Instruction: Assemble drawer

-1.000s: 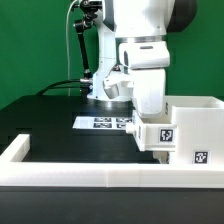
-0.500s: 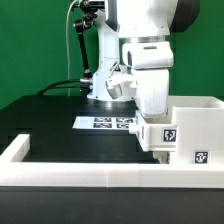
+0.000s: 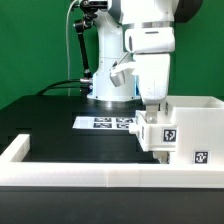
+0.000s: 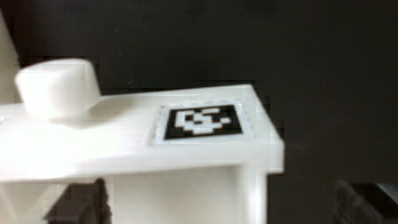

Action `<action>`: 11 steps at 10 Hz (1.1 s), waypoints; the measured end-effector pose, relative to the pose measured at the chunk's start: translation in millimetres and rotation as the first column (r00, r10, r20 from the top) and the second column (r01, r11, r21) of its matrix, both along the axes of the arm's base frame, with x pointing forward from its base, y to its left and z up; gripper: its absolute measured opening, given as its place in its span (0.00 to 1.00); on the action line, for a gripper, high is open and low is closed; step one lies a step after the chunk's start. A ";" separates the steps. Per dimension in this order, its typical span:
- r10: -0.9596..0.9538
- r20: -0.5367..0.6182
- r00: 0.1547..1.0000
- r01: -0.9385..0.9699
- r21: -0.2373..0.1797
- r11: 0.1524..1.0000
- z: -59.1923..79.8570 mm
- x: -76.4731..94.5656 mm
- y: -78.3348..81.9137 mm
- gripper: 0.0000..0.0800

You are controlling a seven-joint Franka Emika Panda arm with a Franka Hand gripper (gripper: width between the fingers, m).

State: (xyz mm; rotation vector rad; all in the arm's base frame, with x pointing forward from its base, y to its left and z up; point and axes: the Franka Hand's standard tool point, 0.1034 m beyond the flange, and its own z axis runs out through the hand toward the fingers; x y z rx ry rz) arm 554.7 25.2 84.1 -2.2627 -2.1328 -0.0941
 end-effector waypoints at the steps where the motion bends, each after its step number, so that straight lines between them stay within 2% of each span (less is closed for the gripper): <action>1: 0.002 -0.014 1.000 -0.002 -0.009 1.000 9.0 0.9 -2.9 0.80; 3: 0.028 -0.030 0.999 -0.029 -0.025 0.999 28.7 7.8 -17.8 0.81; 5: 0.082 -0.034 0.996 -0.084 -0.030 0.996 40.3 17.2 -45.2 0.81; 6: 0.091 -0.035 0.995 -0.092 -0.030 0.995 40.7 21.3 -60.5 0.81; 9: 0.067 -0.041 0.997 -0.069 -0.028 0.997 36.4 19.5 -58.9 0.81; 10: 0.111 -0.049 0.993 -0.112 -0.018 0.994 25.3 18.5 -59.7 0.81; 11: 0.121 -0.057 0.991 -0.122 -0.008 0.993 18.0 26.8 -58.3 0.81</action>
Offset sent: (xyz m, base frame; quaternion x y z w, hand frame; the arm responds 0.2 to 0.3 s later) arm 0.0133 -0.0380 0.0331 0.0378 -0.0160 -0.0470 0.9981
